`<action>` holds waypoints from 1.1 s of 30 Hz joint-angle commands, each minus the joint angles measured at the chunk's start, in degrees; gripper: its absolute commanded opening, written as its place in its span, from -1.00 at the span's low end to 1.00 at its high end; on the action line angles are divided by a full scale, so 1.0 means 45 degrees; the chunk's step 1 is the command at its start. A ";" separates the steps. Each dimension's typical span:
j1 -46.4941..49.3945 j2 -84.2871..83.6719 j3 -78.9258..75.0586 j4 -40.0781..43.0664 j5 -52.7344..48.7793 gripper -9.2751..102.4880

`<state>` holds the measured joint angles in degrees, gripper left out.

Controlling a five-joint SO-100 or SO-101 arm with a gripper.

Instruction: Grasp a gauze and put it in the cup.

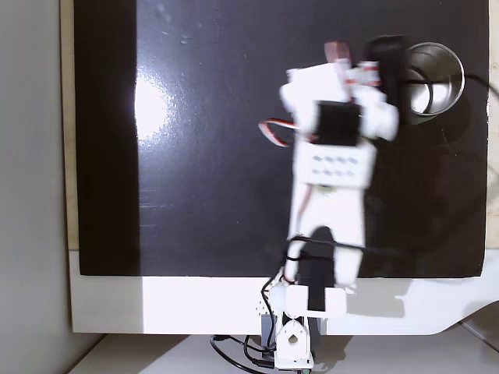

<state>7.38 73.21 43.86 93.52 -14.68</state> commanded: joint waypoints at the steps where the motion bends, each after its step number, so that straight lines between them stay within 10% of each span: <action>1: 0.1465 0.0664 -0.2695 0.0840 -0.0547 -0.83; 33: 0.4629 -0.6543 -1.0645 0.1641 -0.2500 -0.81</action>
<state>27.69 43.24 -0.26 100.63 -25.58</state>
